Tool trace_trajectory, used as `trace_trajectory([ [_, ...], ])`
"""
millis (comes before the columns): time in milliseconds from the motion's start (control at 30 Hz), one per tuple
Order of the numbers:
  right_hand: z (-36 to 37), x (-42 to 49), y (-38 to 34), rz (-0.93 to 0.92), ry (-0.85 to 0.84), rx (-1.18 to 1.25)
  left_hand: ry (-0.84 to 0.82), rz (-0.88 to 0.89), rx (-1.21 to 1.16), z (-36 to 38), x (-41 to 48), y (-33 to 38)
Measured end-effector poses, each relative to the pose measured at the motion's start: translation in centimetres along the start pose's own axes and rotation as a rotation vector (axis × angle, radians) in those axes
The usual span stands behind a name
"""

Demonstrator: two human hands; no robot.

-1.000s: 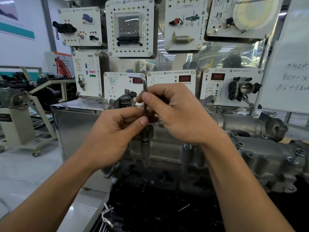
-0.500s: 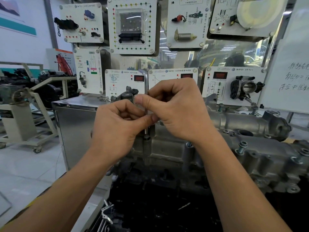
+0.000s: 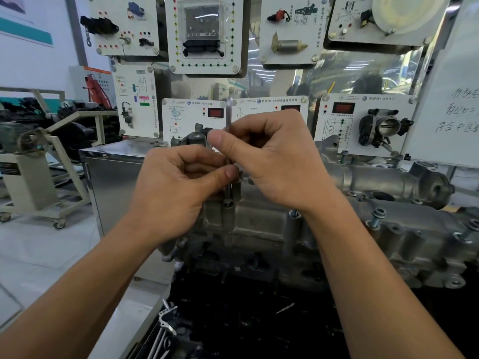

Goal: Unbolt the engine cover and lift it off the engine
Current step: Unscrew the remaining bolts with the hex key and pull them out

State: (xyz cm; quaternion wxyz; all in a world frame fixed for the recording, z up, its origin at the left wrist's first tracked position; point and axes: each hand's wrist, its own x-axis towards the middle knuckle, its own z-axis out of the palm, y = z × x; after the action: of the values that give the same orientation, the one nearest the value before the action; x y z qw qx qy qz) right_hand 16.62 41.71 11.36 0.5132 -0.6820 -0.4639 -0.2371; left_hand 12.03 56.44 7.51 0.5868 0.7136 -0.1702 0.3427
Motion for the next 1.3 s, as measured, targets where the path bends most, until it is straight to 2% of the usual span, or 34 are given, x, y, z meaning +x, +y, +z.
trace_trajectory([
  [233, 0.1, 0.0, 0.2, 0.041, 0.076, 0.051, 0.003, 0.013, 0.028, 0.1, 0.6, 0.0],
  [467, -0.2, 0.1, 0.1, -0.005, -0.081, -0.041, -0.270, 0.006, 0.005, -0.7, 0.2, 0.3],
  [600, -0.2, 0.0, 0.1, -0.016, -0.088, -0.025, -0.201, -0.020, -0.050, -0.7, 0.1, 0.1],
  [800, 0.2, 0.1, 0.2, 0.036, 0.056, 0.103, -0.037, -0.006, -0.053, 0.1, 0.4, -0.1],
  [933, 0.2, 0.1, 0.2, 0.038, 0.077, 0.094, 0.003, -0.012, -0.029, 0.5, 0.5, -0.1],
  [1133, -0.2, 0.1, 0.1, 0.003, -0.063, 0.033, -0.225, -0.030, -0.021, -0.7, 0.4, 0.0],
  [1200, -0.3, 0.0, -0.1, 0.010, -0.097, 0.034, -0.234, -0.033, -0.031, -0.8, 0.2, 0.2],
  [1300, -0.3, 0.1, 0.0, 0.010, -0.101, 0.052, -0.162, 0.003, 0.000, -0.7, 0.3, 0.0],
])
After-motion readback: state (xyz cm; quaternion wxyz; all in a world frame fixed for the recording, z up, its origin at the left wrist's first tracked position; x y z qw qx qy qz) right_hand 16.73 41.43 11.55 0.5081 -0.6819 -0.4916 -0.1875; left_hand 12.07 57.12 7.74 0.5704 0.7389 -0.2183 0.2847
